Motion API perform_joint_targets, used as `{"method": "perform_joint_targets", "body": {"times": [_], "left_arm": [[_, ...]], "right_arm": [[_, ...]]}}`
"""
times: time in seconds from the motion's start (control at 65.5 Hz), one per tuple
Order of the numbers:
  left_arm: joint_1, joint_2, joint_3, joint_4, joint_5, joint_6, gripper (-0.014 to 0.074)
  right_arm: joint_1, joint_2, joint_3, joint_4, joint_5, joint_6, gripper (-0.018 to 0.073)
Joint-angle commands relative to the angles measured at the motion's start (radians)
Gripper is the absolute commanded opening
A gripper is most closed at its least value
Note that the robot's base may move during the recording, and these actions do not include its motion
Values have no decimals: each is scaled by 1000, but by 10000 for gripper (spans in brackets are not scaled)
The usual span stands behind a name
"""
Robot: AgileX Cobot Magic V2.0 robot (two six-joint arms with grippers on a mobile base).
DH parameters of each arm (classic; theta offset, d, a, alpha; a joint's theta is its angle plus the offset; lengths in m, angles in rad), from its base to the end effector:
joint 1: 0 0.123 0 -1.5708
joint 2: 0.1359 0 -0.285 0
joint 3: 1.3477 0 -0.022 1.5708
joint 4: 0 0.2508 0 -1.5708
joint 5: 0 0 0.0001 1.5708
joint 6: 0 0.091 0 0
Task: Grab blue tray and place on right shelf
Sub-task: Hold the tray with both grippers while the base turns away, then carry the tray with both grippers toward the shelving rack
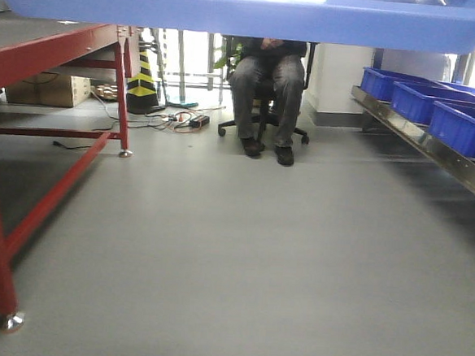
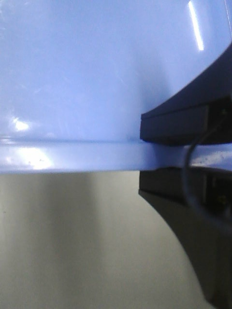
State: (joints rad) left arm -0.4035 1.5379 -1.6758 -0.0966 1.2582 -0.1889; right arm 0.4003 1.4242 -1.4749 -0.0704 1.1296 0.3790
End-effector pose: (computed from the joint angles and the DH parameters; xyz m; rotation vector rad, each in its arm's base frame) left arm 0.2867 -0.1315 0.4061 0.2765 2.6214 -0.3383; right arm 0.2712 0.1085 0.3882 -0.0417 2.5714 0.2046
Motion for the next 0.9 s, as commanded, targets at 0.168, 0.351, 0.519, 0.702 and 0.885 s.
{"method": "perform_joint_targets", "body": {"times": [0.168,0.351,0.519,0.702,0.885], "left_arm": [[-8,-46,-27,-20,81,11,-48],[-8,-46,-27,-22,81,11,-48],[-8,-46,-27,-24,81,11,-48],[-8,-46,-27,-24,81,11,-48],[-8,-46,-27,-26,81,11,-48]], "right_arm": [[0,-39,-27,-36,-42,-25,57],[0,-39,-27,-36,-42,-25,57],[0,-38,-27,-36,-42,-25,57],[0,-38,-27,-36,-43,-25,57],[0,-38,-27,-36,-43,-25,57]]}}
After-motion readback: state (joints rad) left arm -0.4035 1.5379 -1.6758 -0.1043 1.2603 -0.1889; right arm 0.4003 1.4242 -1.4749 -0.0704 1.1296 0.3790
